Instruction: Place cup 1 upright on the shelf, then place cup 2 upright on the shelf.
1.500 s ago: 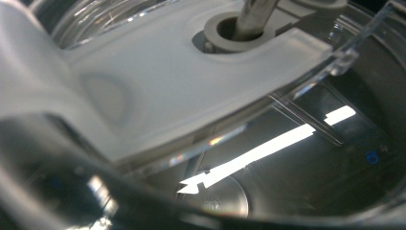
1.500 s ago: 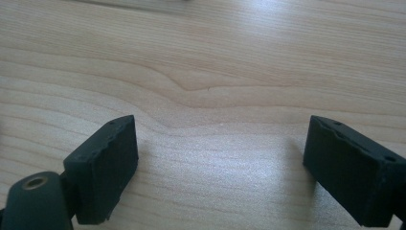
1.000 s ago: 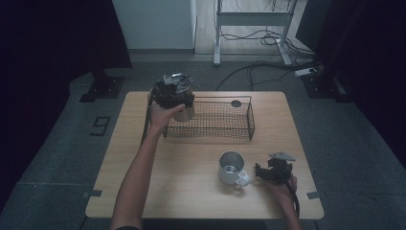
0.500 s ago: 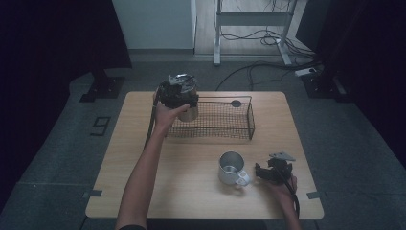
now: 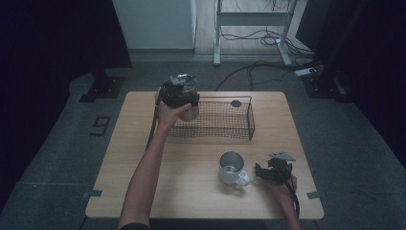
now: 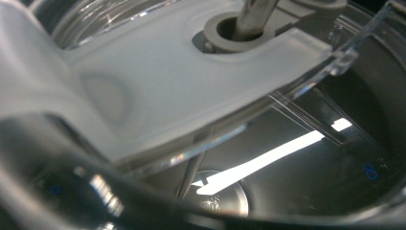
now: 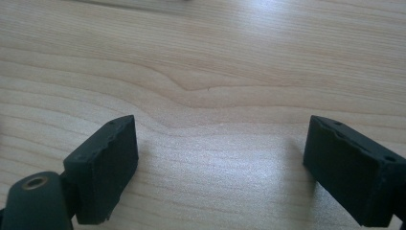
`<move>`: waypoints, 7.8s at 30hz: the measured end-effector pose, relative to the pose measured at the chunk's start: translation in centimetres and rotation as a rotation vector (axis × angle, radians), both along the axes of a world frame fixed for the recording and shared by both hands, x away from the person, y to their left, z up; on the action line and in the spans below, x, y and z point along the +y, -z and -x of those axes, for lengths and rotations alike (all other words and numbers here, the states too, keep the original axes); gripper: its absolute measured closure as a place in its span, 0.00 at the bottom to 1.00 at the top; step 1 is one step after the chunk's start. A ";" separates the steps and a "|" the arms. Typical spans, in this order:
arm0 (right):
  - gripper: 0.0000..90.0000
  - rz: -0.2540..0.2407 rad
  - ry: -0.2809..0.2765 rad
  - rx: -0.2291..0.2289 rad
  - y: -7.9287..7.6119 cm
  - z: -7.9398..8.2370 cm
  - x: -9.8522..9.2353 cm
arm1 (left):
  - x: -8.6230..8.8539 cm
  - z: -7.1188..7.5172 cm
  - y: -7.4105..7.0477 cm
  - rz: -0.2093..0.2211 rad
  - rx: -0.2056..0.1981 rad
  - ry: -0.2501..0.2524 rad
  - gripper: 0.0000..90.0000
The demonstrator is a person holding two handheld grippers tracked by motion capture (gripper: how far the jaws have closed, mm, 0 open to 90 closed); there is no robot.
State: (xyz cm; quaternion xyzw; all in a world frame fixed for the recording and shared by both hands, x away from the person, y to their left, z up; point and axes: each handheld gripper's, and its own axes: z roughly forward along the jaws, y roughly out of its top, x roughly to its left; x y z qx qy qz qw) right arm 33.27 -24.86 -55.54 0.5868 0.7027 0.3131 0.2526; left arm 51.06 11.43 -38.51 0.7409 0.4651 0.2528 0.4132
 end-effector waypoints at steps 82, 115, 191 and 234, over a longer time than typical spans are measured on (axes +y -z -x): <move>0.13 0.001 0.002 -0.001 0.0 0.0 0.0 | -1.3 -1.0 8.3 -0.043 0.100 -0.056 0.05; 0.13 0.001 0.002 -0.001 0.0 0.0 0.0 | -0.9 0.0 8.6 -0.010 0.053 -0.042 0.01; 0.14 0.000 0.018 -0.002 0.0 -0.2 0.1 | 6.8 18.4 13.8 -0.011 0.164 0.104 0.06; 0.15 -0.190 -0.152 -0.219 -8.6 4.6 3.4 | 6.5 18.8 15.3 -0.048 0.192 0.083 0.10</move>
